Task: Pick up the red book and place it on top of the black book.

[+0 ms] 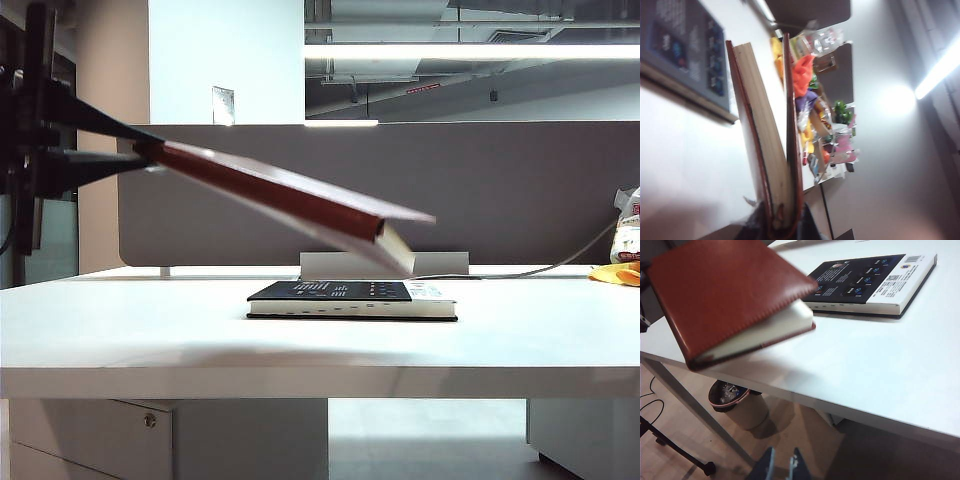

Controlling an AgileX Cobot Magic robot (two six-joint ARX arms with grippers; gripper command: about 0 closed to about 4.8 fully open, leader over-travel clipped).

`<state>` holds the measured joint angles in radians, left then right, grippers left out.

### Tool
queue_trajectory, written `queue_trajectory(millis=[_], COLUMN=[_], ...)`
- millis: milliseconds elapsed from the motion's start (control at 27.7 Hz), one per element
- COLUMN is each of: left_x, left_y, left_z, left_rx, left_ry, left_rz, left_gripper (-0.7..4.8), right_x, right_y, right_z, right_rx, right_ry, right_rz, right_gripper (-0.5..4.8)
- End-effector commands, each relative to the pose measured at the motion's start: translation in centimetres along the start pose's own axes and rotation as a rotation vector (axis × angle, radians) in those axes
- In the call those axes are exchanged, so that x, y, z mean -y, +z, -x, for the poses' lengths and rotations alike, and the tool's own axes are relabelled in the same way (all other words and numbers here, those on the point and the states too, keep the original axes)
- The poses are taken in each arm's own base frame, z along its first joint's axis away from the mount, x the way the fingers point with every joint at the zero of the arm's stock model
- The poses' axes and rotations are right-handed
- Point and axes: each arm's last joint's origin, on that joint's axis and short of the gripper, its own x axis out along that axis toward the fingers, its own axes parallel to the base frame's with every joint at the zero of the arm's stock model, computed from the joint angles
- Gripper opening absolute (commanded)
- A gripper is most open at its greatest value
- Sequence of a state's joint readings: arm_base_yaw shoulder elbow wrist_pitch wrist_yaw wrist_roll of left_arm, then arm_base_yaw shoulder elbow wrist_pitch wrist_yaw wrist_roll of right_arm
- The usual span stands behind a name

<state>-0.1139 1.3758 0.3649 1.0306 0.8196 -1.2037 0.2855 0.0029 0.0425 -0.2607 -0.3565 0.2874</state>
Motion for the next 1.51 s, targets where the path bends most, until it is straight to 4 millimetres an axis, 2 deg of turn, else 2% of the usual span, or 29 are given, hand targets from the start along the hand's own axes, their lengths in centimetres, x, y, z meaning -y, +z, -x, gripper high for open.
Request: queue_trajectory(millis=[36,360,577,901,1225,1514], left_x=[0.9,1.0,1.2,-0.8,-1.6,-3.8], left_y=[0.5,1.3,3.1,4.9,7.3,7.8], left_z=[-0.1,-0.6,-2.1,-4.3,-6.8,-8.0], left_rx=[0.023,0.071,0.069,0.054,0.033,0.023], left_ry=[-0.056,-0.078,-0.098,-0.070,-0.091,-0.061], left_rz=[-0.039,0.015,0.043,0.084,0.100,0.141], left_gripper=[-0.06,-0.06,-0.06,-0.06,-0.05,-0.06], right_x=[-0.1,-0.1,-0.1,-0.1,-0.1,-0.1], right_y=[0.1,0.1,0.1,0.1,0.1,0.1], right_z=[0.0,0.0,0.0,0.0,0.0,0.0], right_rx=[0.003,0.002,0.001,0.001,0.001,0.000], right_ry=[0.008,0.007,0.008,0.007,0.008,0.007], right_rz=[0.001,0.001,0.001,0.001,0.001,0.000], right_gripper=[0.49,0.49,0.49,0.49,0.49,0.49])
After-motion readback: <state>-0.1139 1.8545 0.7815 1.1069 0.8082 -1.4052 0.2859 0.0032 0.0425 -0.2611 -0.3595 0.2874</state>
